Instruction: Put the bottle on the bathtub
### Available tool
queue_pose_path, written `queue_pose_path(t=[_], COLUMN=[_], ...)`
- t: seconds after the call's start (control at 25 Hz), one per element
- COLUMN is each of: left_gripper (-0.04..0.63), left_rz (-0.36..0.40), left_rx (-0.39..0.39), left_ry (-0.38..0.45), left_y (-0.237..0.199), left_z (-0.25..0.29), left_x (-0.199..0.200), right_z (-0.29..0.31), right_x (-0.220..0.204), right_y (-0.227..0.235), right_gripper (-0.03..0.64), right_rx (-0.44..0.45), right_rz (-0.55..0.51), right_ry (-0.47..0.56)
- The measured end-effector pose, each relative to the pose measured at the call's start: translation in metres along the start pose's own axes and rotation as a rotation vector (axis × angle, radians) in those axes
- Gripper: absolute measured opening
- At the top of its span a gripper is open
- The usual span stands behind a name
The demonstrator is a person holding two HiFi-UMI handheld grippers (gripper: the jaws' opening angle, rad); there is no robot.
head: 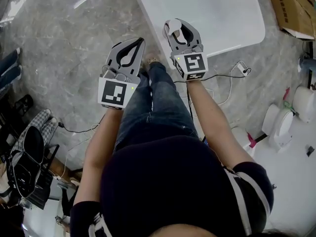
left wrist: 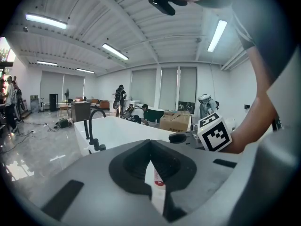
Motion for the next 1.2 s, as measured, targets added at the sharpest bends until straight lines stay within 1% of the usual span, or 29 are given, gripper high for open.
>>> queue_pose_path(t=[0.2,0.36,0.6,0.8,0.84,0.88,1.08,1.2], left_gripper=[0.023,0.023,0.023,0.023,0.023,0.023,0.023,0.023], left_rz=[-0.014,-0.018,-0.026,-0.027,-0.027,-0.028,-0.028,-0.028], left_rx=[0.004,0.006,0.006,-0.005,-0.006,-0.007,-0.011,-0.014], left_ry=[-0.014,-0.030,-0.054,-0.080,-0.088,-0.095,-0.133,-0.125], left_y=[0.003,0.004,0.004,0.012,0.013,0.013,0.017,0.021], left_z=[-0.003,-0.008,-0.015,-0.021,-0.022,-0.023,-0.025,-0.026], left_x=[-0.006,-0.013,-0.022,-0.032,-0.034,-0.036,-0.044,-0.043], right_z=[0.006,0.006,-0.006,-0.015,-0.017,-0.018,-0.026,-0.031], right_x=[-0.009,-0.032,-0.039,-0.045,-0.047,-0.049,-0.056,-0.057], right_y=[0.002,0.003,0.000,-0.004,-0.005,-0.005,-0.003,0.001], right_gripper=[0.152,0.153,0.153,0.152,0.190,0.273,0.281,0.286], right_rx=[-0.009,-0.031,-0.028,-0.008,-0.001,0.005,0.013,0.016], right_rz=[0.012,0.039,0.058,0.043,0.047,0.057,0.090,0.111], right_ry=[0.002,-0.021,0.045,0.067,0.068,0.070,0.086,0.095])
Point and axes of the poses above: the fingertips, and each gripper's own axes: z forward along the fingers, y to its right, x out of its top, the point moved 2 cm from there along -z, backward along the fingers, and after that the axes turned 10 degrees about x, right-handed, at the moved point
